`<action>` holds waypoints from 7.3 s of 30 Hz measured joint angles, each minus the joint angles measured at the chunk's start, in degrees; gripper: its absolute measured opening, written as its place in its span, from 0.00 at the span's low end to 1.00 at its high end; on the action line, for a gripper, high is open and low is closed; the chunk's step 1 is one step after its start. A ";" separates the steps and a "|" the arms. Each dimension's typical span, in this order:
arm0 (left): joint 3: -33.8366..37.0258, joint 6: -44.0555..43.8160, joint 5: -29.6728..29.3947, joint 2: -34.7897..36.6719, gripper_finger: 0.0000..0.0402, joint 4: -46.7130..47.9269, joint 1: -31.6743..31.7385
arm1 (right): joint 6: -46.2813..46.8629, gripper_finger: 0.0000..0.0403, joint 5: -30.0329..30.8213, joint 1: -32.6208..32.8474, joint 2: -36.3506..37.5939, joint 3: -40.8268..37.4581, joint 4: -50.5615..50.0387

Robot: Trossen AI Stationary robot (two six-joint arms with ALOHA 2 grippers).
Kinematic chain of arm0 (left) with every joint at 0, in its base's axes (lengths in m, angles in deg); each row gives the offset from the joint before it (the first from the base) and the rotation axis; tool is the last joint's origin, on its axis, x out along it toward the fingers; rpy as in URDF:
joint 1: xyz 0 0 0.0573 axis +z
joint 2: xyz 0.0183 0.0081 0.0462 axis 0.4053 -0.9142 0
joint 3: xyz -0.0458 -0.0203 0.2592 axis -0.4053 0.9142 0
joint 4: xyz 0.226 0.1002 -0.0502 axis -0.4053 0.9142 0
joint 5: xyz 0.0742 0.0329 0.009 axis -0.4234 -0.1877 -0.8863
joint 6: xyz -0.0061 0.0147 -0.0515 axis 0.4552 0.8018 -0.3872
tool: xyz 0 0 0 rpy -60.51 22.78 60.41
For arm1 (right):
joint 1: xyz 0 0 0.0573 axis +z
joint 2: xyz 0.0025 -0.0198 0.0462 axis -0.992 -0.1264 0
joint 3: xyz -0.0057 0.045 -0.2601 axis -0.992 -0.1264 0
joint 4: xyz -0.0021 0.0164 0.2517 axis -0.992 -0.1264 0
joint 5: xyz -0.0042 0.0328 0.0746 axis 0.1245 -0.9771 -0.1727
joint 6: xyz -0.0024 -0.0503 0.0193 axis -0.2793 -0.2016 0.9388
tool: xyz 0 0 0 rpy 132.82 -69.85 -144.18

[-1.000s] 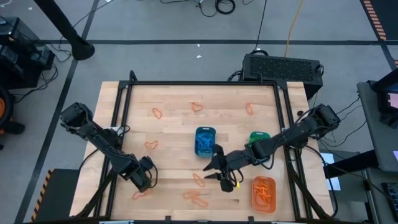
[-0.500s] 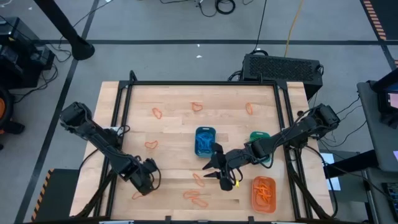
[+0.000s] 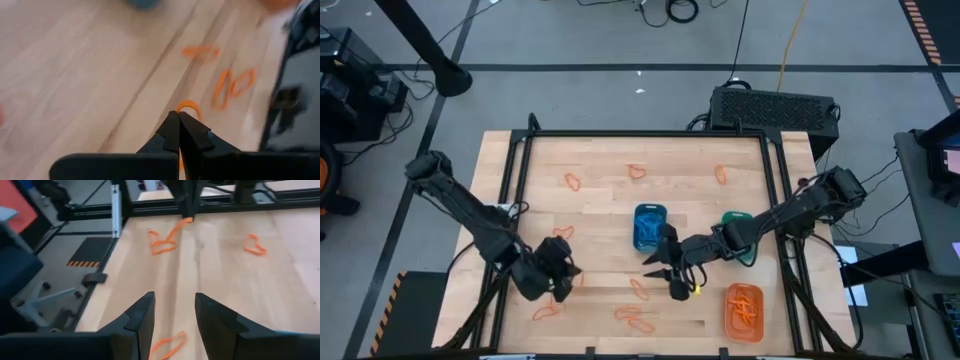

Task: Sort rubber bands into baskets
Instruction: Put the orange rubberband into the orange bin

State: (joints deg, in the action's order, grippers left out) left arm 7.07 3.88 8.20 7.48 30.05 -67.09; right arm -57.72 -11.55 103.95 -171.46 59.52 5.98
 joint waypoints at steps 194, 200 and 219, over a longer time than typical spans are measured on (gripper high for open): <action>-0.52 30.65 24.54 1.59 0.00 -34.19 39.02 | 19.12 0.55 16.50 3.46 13.03 -0.04 -23.07; -0.52 29.41 22.80 -1.23 0.00 -44.00 32.33 | 9.94 0.55 16.37 0.56 12.99 -0.04 -14.78; -0.56 24.85 20.76 -14.70 0.00 -70.36 25.72 | 0.25 0.55 8.81 -1.35 12.26 -0.04 -10.87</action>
State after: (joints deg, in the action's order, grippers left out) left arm 6.50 28.73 28.96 -7.22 -40.31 -41.36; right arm -57.47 -2.74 102.60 -159.19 59.48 -4.89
